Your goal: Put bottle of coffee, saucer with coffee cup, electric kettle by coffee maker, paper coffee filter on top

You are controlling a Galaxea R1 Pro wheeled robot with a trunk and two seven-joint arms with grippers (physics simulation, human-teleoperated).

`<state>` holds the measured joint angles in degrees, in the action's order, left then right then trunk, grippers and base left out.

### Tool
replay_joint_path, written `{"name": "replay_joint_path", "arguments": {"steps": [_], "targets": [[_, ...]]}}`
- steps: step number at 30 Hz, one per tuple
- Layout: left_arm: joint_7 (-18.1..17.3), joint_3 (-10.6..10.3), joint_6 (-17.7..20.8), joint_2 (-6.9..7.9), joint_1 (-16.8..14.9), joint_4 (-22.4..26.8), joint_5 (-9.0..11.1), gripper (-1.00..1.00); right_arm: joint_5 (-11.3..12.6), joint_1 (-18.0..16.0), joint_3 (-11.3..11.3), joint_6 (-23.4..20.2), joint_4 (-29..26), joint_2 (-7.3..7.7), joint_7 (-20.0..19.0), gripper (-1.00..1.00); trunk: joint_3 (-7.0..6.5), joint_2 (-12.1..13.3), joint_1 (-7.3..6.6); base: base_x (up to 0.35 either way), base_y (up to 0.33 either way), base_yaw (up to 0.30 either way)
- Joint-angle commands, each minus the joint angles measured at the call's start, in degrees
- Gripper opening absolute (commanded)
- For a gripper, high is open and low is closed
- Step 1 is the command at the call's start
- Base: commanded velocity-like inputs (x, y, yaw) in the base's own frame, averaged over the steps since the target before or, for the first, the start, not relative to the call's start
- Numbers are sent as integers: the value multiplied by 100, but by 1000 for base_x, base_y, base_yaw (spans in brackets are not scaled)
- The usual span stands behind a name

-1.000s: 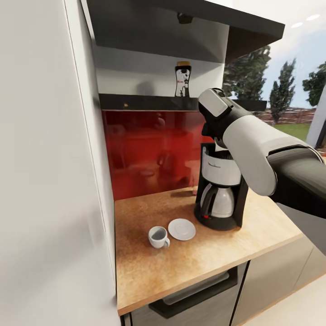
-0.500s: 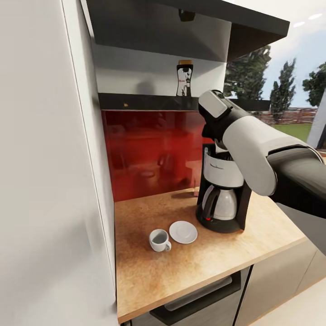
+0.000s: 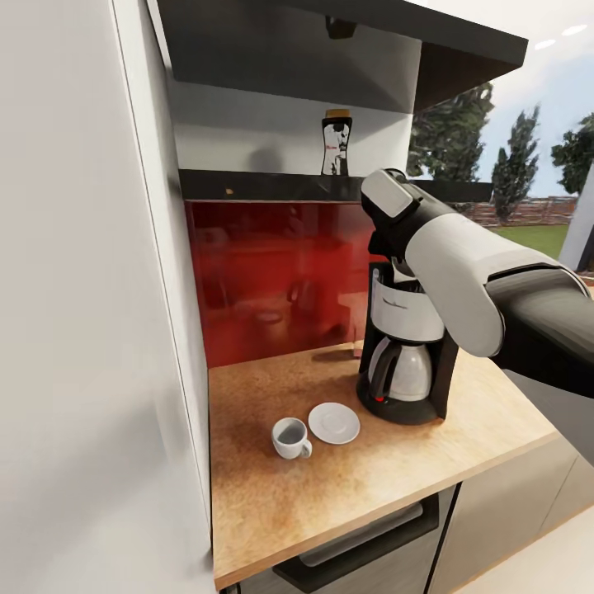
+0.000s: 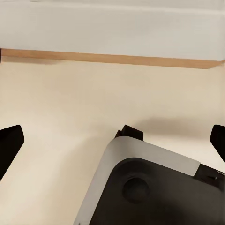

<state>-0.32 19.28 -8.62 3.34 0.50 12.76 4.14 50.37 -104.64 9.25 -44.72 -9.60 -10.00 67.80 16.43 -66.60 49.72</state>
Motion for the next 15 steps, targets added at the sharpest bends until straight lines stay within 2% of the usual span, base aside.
{"name": "replay_joint_path", "arguments": {"steps": [1, 15], "targets": [[-3, -12, -8, 0, 2, 8, 43, 100, 52, -4, 41, -28, 0, 0, 32, -100, 6, -4, 0, 24, 0, 0], [-3, -12, -8, 0, 2, 8, 43, 100, 50, -3, 41, -22, 77, 0, 59, -100, 6, -4, 0, 34, 0, 0]]}}
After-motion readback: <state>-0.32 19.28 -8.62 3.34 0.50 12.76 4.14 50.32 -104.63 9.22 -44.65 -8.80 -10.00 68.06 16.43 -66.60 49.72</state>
